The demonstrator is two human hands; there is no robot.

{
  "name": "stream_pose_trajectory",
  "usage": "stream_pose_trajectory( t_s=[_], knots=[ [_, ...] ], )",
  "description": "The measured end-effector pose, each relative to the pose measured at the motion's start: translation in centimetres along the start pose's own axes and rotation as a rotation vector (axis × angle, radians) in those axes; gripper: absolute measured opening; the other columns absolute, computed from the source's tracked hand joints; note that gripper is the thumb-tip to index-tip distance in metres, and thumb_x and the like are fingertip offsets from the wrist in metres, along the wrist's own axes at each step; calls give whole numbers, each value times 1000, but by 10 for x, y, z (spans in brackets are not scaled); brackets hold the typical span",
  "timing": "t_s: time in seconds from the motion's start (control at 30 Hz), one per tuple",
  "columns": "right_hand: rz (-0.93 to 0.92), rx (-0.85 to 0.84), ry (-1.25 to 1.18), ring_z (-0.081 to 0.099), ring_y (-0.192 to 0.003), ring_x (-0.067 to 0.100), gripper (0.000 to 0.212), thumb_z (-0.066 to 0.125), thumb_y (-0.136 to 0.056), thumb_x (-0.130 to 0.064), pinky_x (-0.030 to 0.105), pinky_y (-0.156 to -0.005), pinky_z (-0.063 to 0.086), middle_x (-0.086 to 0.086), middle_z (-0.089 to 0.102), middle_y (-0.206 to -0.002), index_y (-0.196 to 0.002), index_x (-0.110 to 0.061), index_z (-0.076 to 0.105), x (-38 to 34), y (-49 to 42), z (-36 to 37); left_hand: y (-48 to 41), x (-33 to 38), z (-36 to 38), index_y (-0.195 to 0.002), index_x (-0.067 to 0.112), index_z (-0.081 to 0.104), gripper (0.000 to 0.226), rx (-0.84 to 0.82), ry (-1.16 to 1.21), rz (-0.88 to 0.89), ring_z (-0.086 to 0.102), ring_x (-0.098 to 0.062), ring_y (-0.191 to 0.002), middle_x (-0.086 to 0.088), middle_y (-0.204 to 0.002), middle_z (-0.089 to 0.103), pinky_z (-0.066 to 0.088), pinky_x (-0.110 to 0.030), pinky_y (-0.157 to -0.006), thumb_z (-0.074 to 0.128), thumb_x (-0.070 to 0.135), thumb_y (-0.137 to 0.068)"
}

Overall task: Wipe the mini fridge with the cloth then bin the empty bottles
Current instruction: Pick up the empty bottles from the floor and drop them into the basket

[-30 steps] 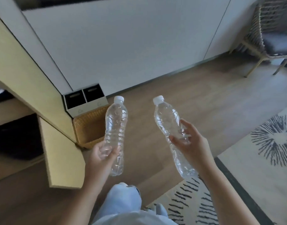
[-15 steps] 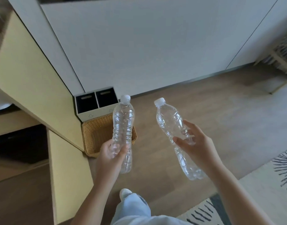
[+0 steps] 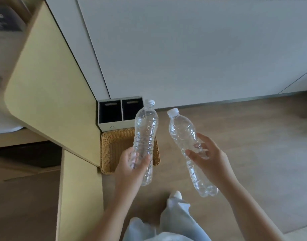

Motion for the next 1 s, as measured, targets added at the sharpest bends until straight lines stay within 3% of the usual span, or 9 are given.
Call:
stream_pose_trajectory(
  t_s=[0.2, 0.37, 0.5, 0.57, 0.67, 0.8, 0.83, 0.93, 1.0],
  knots=[
    [-67, -194, 11, 57, -79, -5, 60, 70, -72, -43, 10, -59, 39, -9, 60, -98, -126, -36, 45, -9, -100, 31, -42, 2, 7, -99, 45, 49, 47, 175, 64, -100, 44, 31, -88, 38, -95, 49, 35, 3, -65, 66, 59, -58],
    [-73, -338, -24, 58, -74, -11, 55, 68, -72, -46, 7, -54, 40, -18, 60, -87, -122, -38, 47, -13, -179, 72, -83, -6, 5, -100, 40, 54, 36, 349, 18, -180, 58, 6, -94, 22, -99, 62, 43, -20, -76, 70, 49, -70],
    [-77, -431, -21, 51, -72, -23, 55, 68, -74, -43, -1, -50, 37, -23, 56, -81, -123, -36, 47, -7, -219, 124, -113, -33, 1, -97, 49, 56, 35, 440, -12, -254, 60, 8, -88, 24, -94, 64, 48, -25, -75, 67, 60, -65],
    [-46, -474, -13, 54, -72, -19, 57, 67, -73, -47, 1, -49, 39, -23, 55, -82, -124, -38, 45, 4, -229, 155, -128, -53, -3, -96, 57, 53, 37, 477, -39, -298, 60, 7, -86, 26, -93, 65, 50, -31, -79, 63, 64, -61],
    [31, -506, -29, 57, -76, -6, 62, 63, -70, -55, 8, -55, 39, -25, 53, -87, -127, -44, 40, 33, -238, 205, -160, -90, -4, -90, 68, 46, 31, 472, -104, -333, 55, 15, -86, 39, -92, 58, 48, -30, -78, 60, 63, -63],
    [158, -454, -66, 56, -81, -6, 63, 65, -70, -54, 7, -58, 39, -26, 55, -90, -127, -43, 41, 87, -248, 269, -209, -162, -1, -88, 64, 49, 25, 426, -132, -418, 56, 11, -87, 31, -87, 60, 43, -24, -75, 66, 54, -71],
    [208, -435, -89, 57, -83, -5, 62, 65, -70, -55, 11, -62, 44, -24, 57, -94, -126, -43, 40, 103, -251, 285, -223, -181, 0, -90, 56, 51, 23, 417, -150, -426, 56, 6, -90, 28, -91, 61, 41, -24, -76, 65, 52, -73],
    [373, -375, -175, 62, -92, 13, 61, 65, -72, -52, 41, -78, 54, -8, 62, -108, -126, -43, 39, 157, -259, 330, -260, -239, 6, -106, 34, 52, 36, 384, -243, -420, 54, -7, -98, 15, -105, 57, 37, -24, -82, 63, 49, -76],
    [423, -352, -186, 63, -91, 18, 59, 65, -75, -48, 47, -80, 53, -2, 63, -107, -127, -42, 38, 191, -264, 360, -282, -281, 14, -101, 31, 51, 30, 348, -251, -426, 55, -6, -95, 17, -100, 58, 37, -18, -76, 64, 46, -78]
  ],
)
Point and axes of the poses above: each hand's wrist, its own y-axis away from the middle knuckle, its own z-axis out of the palm, x = y × z, the point moved 5 cm from there along -y, towards the middle knuckle
